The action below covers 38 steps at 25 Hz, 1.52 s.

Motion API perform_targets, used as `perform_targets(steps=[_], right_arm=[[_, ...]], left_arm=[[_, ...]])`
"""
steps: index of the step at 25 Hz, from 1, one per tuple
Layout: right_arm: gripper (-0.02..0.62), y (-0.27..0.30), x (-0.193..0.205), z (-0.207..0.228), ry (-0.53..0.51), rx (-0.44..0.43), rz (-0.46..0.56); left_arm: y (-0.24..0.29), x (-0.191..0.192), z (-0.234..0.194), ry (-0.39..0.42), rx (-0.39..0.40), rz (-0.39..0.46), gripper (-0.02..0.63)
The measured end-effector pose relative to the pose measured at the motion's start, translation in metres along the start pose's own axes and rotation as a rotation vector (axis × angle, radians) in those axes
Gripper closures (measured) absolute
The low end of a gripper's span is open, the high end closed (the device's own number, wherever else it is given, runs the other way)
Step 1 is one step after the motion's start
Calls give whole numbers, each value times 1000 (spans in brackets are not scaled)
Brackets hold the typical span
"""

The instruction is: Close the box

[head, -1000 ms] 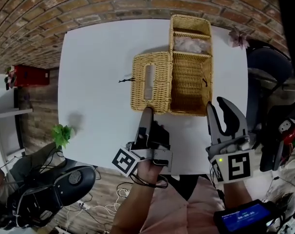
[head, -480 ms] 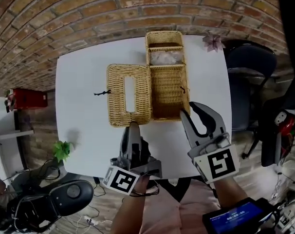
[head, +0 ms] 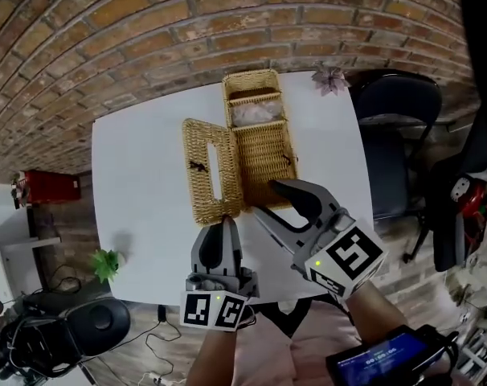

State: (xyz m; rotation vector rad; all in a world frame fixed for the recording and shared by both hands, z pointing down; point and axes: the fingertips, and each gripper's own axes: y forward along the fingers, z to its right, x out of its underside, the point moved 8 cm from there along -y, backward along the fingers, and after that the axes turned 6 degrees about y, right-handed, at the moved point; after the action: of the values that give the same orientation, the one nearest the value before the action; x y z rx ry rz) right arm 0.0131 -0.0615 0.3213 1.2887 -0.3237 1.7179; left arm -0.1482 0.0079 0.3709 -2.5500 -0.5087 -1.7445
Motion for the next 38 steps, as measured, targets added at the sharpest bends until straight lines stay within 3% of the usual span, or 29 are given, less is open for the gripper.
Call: perform_targets(steps=[5,12,21,27,31,34,38], right_arm=[[394,9,-10,-2,73,-118,-12],[348,13,-15,-5,155,-249,-31],[329,-4,-15,11,329,-427,-19],[334,-17,-11,31,412,-377,13],[336,-22,-9,34,423,-365,17],[340,-22,-5,38,439,-353,23],[417,-25,5,52,479,-270,22]], left_arm=[[3,-4,15,200,41,-21,551],[5,-9,32,375,104,-27,551],[13,-7,51,429,194,-57,549],[11,-9,47,375,205,-64,541],[18,-4,58,433,281,-88,538],[20,2,61,426,295,-108,531],[19,3,62,429,297,-117,531]])
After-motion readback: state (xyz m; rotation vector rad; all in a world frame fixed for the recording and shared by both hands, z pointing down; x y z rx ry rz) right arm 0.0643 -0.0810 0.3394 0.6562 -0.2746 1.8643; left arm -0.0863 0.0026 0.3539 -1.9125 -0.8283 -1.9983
